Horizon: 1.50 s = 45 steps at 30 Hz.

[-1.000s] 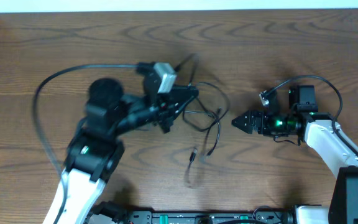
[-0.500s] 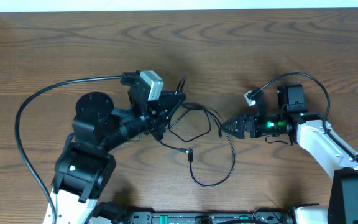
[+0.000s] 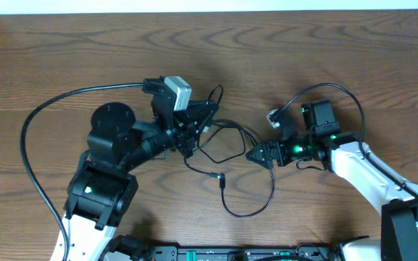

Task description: Untangle cables

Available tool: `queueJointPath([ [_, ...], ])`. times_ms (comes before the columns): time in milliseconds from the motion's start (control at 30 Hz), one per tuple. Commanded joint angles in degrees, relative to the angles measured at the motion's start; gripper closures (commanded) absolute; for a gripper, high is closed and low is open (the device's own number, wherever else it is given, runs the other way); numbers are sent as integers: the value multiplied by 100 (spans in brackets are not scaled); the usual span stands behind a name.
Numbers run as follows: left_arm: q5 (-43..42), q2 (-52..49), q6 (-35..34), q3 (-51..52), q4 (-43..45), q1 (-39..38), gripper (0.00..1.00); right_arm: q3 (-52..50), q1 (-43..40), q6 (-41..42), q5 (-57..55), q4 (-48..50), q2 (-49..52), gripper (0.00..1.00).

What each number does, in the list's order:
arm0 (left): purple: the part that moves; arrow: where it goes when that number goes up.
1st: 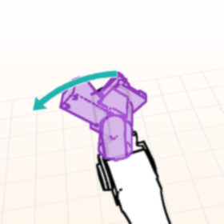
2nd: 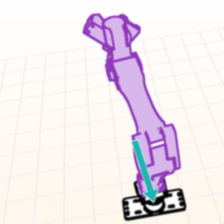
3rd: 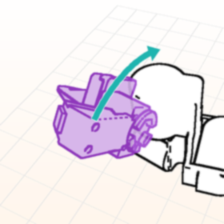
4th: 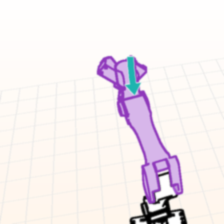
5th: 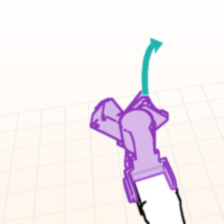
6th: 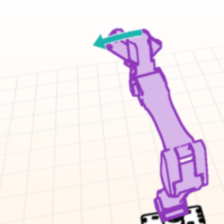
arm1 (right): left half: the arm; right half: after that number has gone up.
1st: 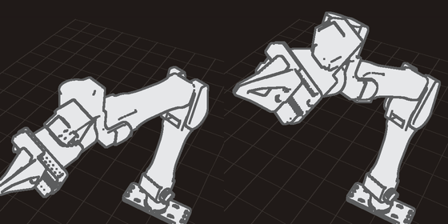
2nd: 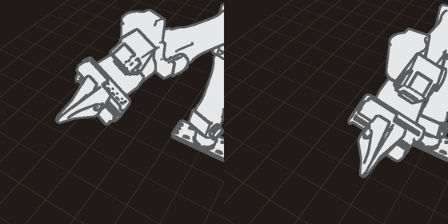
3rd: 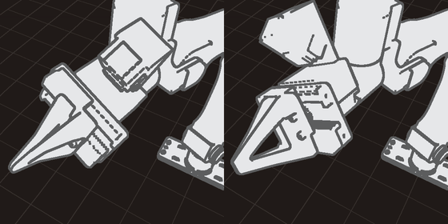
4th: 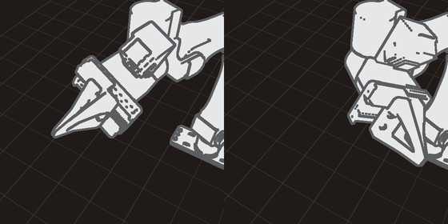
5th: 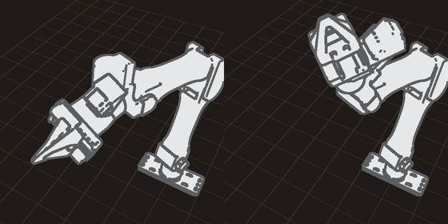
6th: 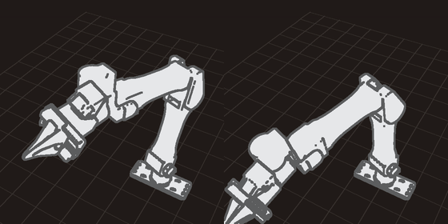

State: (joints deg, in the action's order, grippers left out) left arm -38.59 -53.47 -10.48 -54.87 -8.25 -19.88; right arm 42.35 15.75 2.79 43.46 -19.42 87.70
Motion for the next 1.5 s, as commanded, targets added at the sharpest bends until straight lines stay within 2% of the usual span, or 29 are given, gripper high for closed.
queueJointPath([
  [0,33,304,-426,-11,192,37,92,-4,236,63,-632,103,-37,16],
  [233,26,662,-654,-11,168,37,92,-4,590,400,-1187,750,-37,5],
  [300,26,730,-754,-11,168,37,92,-4,640,402,-1198,879,-35,9],
  [367,28,804,-765,-11,168,37,92,-4,686,404,-1298,973,-33,16],
  [500,28,935,-765,-11,168,37,93,-4,787,404,-1467,1069,66,16],
  [667,28,1062,-765,-11,170,37,93,-4,870,407,-1460,1137,271,37],
  [733,28,1080,-765,-11,173,37,92,-4,898,409,-1460,1145,345,37],
  [767,28,1088,-767,-11,170,37,92,-4,918,404,-1462,1145,404,33],
  [800,28,1091,-778,-11,170,37,92,-4,931,400,-1464,1139,452,33],
  [900,28,1095,-833,-11,173,37,93,-4,933,400,-1462,1143,616,46],
  [933,28,1095,-833,-11,170,37,92,-4,933,402,-1462,1154,640,67],
  [967,28,1095,-831,-11,168,37,93,-4,933,407,-1449,1198,658,99],
  [1133,37,1088,-778,-11,-63,37,92,26,918,660,-1235,1554,542,99],
  [1233,319,1071,-713,-11,-503,37,92,280,780,863,-1139,1416,236,99],
  [1300,678,1025,-501,-11,-942,37,92,791,553,874,-1182,520,-160,99],
  [1467,940,809,-170,-9,-1368,37,92,1915,197,671,-1873,-1510,-627,99],
])
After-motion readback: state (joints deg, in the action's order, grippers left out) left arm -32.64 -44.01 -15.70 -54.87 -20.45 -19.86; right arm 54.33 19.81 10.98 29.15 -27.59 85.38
